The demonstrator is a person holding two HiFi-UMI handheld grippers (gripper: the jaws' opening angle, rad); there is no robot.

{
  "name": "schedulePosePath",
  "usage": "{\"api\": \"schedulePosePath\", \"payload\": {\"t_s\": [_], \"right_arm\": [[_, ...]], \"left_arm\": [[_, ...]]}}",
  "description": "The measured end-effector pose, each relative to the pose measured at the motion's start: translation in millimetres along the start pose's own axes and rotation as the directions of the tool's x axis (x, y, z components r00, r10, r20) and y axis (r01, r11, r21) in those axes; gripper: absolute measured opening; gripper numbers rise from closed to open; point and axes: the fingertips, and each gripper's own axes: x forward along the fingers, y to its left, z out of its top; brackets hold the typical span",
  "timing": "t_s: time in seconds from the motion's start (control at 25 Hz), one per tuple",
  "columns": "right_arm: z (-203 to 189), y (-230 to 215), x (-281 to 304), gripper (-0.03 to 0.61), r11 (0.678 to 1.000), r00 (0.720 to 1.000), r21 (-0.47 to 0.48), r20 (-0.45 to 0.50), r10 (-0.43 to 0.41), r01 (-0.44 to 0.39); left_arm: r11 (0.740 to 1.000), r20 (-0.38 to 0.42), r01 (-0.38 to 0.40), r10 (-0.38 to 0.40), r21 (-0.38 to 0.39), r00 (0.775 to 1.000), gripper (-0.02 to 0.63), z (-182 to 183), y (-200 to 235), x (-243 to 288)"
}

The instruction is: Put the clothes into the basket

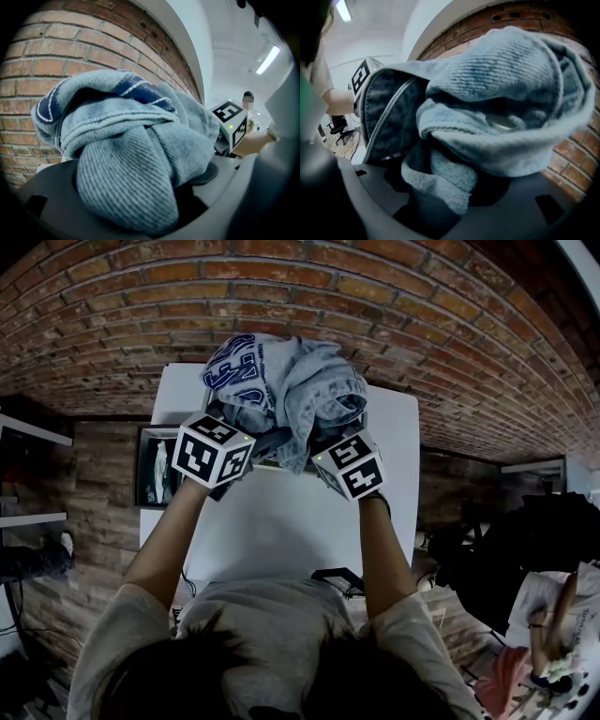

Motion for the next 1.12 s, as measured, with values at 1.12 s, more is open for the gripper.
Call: {"api": "schedulePosePath", "payload": {"t_s": [1.12], "right_arm": [[-80.4,-1.8,55.8,0.296,0.948,0.917,0.287,-0.325,0.230,-0.136]], "left_arm": [[0.958,-0.327,-0.013,-0.086,-0.288,0.941,0.442,-75.7,35.1,54.6]]}}
